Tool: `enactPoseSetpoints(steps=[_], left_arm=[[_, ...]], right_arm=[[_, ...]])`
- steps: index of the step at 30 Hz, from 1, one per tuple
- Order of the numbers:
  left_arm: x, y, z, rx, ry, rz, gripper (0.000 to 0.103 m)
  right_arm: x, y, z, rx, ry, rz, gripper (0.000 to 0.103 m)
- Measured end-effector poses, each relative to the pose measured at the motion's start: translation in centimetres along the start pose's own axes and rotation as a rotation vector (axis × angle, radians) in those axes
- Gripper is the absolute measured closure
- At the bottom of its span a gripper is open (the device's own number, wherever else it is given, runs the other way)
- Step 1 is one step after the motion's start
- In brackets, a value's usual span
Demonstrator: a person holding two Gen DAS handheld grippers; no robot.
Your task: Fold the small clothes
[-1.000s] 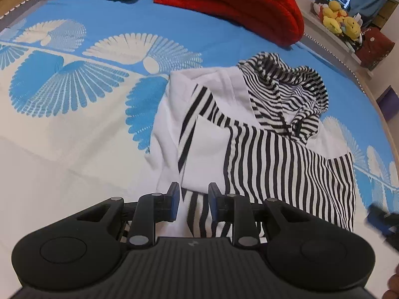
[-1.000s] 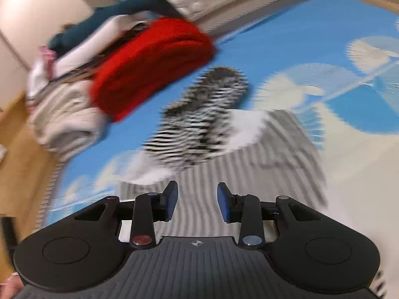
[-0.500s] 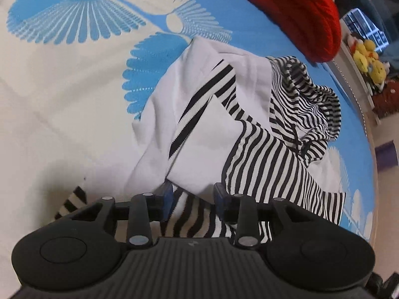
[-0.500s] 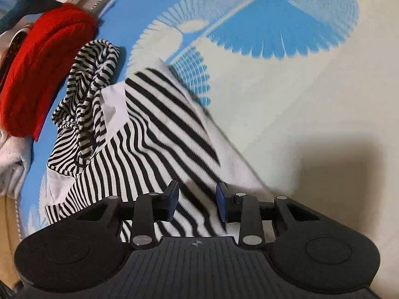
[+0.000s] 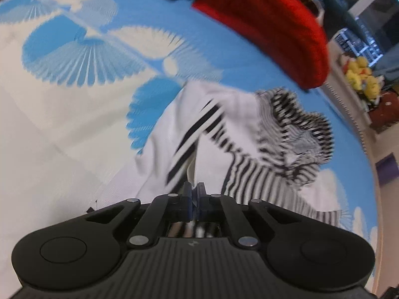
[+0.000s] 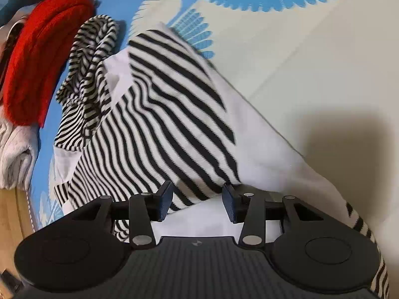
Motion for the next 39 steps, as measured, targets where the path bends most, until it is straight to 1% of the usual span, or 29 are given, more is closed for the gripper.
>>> enactPoseSetpoints(steps=[1,3,4,5,7,8,9,10,11,12,13,14,15,16,18,20,21,22,23,25,27,28,29,30,31,32,33,36,39], left_arm=[[0.4,1.2,-0.1,0.022,-0.008,-0.01,0.101],[1.0,3.2,0.2,0.066,-0.04,-0.089,0.101],[1.2,3.4,0.7,0.064,-0.063,-0.12,0.1],[1.2,3.1,1.2,0.031,-0.071,-0.144,0.1],[0.6,1.2,2.4,-0.109,-0.044,-0.145,0.099],[0.1,0.8,2.6,-0.132,-0.018,-0.163,0.099],[-0.3,0.9,2.5,-0.122,-0.017,-0.196,0.099],[-0.1,1.4,2.0,-0.089,-0.053,-0.234,0.099],[0.3,2.0,1.5,-0.049,-0.094,-0.257,0.099],[0.9,2.6,1.0,-0.007,-0.14,-0.269,0.099],[1.8,3.0,0.6,0.032,-0.197,-0.266,0.097],[2.3,3.0,0.5,0.046,-0.234,-0.256,0.095],[2.8,2.7,0.5,0.044,-0.27,-0.24,0.095],[3.1,2.0,0.9,0.016,-0.283,-0.216,0.095],[3.1,0.3,1.8,-0.064,-0.261,-0.16,0.095],[2.2,-1.6,3.5,-0.183,-0.206,-0.111,0.092],[2.0,-2.5,4.2,-0.241,-0.184,-0.103,0.088],[1.8,-3.1,4.8,-0.275,-0.175,-0.107,0.087],[1.7,-2.9,5.1,-0.271,-0.181,-0.116,0.085],[2.4,-2.2,4.7,-0.234,-0.234,-0.147,0.083],[3.3,-1.4,4.2,-0.173,-0.292,-0.169,0.081],[3.7,-1.3,4.0,-0.147,-0.319,-0.184,0.076],[3.8,-1.4,3.9,-0.146,-0.328,-0.191,0.073],[3.8,-1.6,4.0,-0.165,-0.317,-0.185,0.07],[3.5,-2.1,4.3,-0.2,-0.284,-0.163,0.07],[3.3,-2.4,4.5,-0.228,-0.253,-0.148,0.07],[3.2,-2.4,4.7,-0.236,-0.234,-0.156,0.07],[4.2,-1.5,4.0,-0.186,-0.291,-0.179,0.07],[5.8,-0.4,3.6,-0.129,-0.354,-0.193,0.066]], right_arm=[[0.1,0.1,0.0,0.003,-0.006,0.0,0.058],[0.1,0.5,0.0,0.017,-0.003,0.0,0.058],[0.1,0.8,0.0,0.034,0.005,0.0,0.058],[0.0,1.1,-0.1,0.055,0.017,-0.001,0.058],[-0.2,1.6,-0.1,0.095,0.052,0.007,0.059],[0.0,1.7,-0.3,0.115,0.065,0.031,0.062],[0.3,1.7,-0.5,0.141,0.065,0.062,0.069],[0.7,1.7,-0.9,0.166,0.047,0.086,0.075],[1.3,1.6,-1.3,0.175,0.018,0.096,0.085],[1.7,1.6,-1.5,0.177,-0.012,0.101,0.087],[1.8,1.7,-1.4,0.18,-0.022,0.101,0.087],[1.5,1.9,-1.2,0.189,-0.016,0.106,0.086],[1.1,2.2,-0.8,0.206,0.0,0.106,0.082],[0.6,2.6,-0.4,0.224,0.019,0.1,0.079],[-0.6,3.2,0.5,0.245,0.078,0.056,0.065],[-2.2,3.1,1.1,0.222,0.174,0.001,0.054],[-3.0,3.0,1.4,0.208,0.225,-0.023,0.049],[-3.7,2.7,1.6,0.197,0.275,-0.038,0.046],[-4.1,2.4,1.7,0.182,0.317,-0.041,0.04],[-4.3,1.1,1.5,0.141,0.352,-0.009,0.039],[-3.4,0.1,0.6,0.13,0.289,0.06,0.039],[-2.9,-0.1,0.1,0.125,0.259,0.075,0.039],[-2.6,-0.2,-0.1,0.118,0.243,0.072,0.039],[-2.6,-0.4,-0.3,0.113,0.237,0.065,0.04],[-2.6,-0.5,-0.4,0.114,0.238,0.065,0.04],[-2.7,-0.4,-0.6,0.121,0.237,0.067,0.04],[-2.6,0.1,-0.6,0.132,0.235,0.065,0.04],[-3.4,1.5,-0.2,0.186,0.287,0.064,0.04],[-4.5,3.0,0.1,0.26,0.377,0.057,0.04]])
Point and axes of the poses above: each gripper's, at about its wrist camera, not at the fingertips, and y roughly against the way its jaws point, x to its right, z to its underside, the point moved 3 cm from there along -y, roughly the way its jaws point, and after that the axes turned 15 degrees about -y, right-handed, at the moved point
